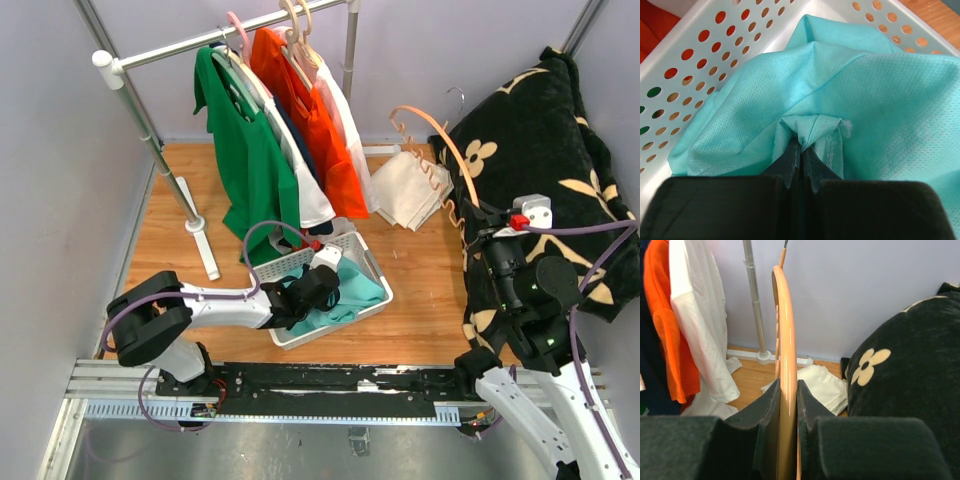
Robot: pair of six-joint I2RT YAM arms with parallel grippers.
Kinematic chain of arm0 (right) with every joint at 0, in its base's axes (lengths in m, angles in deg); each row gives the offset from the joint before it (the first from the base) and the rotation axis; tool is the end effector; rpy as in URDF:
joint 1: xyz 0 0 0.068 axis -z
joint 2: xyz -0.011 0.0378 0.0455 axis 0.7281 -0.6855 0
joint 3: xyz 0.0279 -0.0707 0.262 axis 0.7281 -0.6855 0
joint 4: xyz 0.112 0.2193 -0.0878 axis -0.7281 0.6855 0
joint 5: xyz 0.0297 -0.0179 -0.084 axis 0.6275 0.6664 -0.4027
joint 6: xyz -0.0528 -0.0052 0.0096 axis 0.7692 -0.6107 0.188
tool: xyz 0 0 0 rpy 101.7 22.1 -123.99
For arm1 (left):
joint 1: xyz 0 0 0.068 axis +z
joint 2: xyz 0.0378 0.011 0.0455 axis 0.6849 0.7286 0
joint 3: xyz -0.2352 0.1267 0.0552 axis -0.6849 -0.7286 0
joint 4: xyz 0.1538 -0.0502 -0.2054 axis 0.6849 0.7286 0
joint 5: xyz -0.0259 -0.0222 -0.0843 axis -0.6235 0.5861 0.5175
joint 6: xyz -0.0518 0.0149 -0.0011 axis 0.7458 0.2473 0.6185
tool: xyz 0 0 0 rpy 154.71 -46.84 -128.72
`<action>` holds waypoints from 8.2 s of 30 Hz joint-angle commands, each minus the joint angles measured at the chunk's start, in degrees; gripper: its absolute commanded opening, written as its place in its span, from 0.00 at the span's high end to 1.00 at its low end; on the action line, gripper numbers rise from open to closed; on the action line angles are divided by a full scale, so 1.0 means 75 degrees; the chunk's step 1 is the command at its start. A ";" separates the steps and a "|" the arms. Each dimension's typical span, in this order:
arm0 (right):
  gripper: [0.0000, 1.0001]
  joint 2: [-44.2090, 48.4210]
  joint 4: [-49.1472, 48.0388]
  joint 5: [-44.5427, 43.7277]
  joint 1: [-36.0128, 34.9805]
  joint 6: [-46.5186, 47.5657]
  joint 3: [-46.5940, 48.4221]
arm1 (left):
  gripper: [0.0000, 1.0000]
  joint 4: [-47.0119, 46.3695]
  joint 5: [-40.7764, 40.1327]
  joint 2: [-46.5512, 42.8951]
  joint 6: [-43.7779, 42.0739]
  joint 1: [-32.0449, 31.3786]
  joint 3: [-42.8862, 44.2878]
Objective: Remove the t-shirt from the hanger
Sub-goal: Place the T-shirt in the bin, then place the hanger on the clothesline, then pick up the hanger from the clothesline.
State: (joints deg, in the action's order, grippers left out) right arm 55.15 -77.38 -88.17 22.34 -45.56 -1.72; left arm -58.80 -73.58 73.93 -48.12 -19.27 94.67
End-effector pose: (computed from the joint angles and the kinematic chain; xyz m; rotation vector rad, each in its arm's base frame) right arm 0.0955 0.0365 0.4063 -0.1343 1.2742 0.2373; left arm 0.1495 -0.2488 0.1669 0.4994 2.1367 -0.2329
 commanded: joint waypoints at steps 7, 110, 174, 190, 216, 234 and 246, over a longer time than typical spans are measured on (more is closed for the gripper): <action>0.99 -0.0632 -0.0980 0.0863 -0.0066 -0.0025 0.0682 | 0.33 0.0523 -0.0466 -0.1140 0.0175 -0.0091 0.0123; 0.41 -0.7133 -0.3076 0.2978 -0.0871 0.0046 0.5397 | 0.08 0.0788 -0.1062 -0.7596 -0.0531 -0.0082 -0.0657; 0.99 -0.8256 -0.4703 0.0867 -0.1484 0.0269 0.6183 | 0.07 0.0743 -0.1121 -0.7833 -0.0504 -0.0083 -0.0787; 0.99 -0.7358 -0.4879 0.1007 -0.1484 0.0300 0.5349 | 0.07 0.0456 -0.1101 -0.7597 -0.0683 -0.0084 -0.0492; 0.99 -0.2322 -0.4444 0.1770 -0.1492 0.0847 0.1622 | 0.05 -0.1754 -0.0294 -0.3697 -0.3227 -0.0077 0.3366; 0.99 0.0284 -0.3104 0.1800 -0.1495 0.1130 0.0457 | 0.07 -0.1841 0.2028 -0.1073 -0.3266 0.1125 0.6191; 0.99 0.0398 -0.2914 0.1962 -0.1494 0.0854 0.0377 | 0.08 -0.1678 0.2136 0.0172 -0.3428 0.1407 0.7669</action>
State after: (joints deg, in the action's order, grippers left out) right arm 56.88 -95.08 -74.80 11.94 -38.48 0.71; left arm -70.75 -57.82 72.99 -72.51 -10.44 148.46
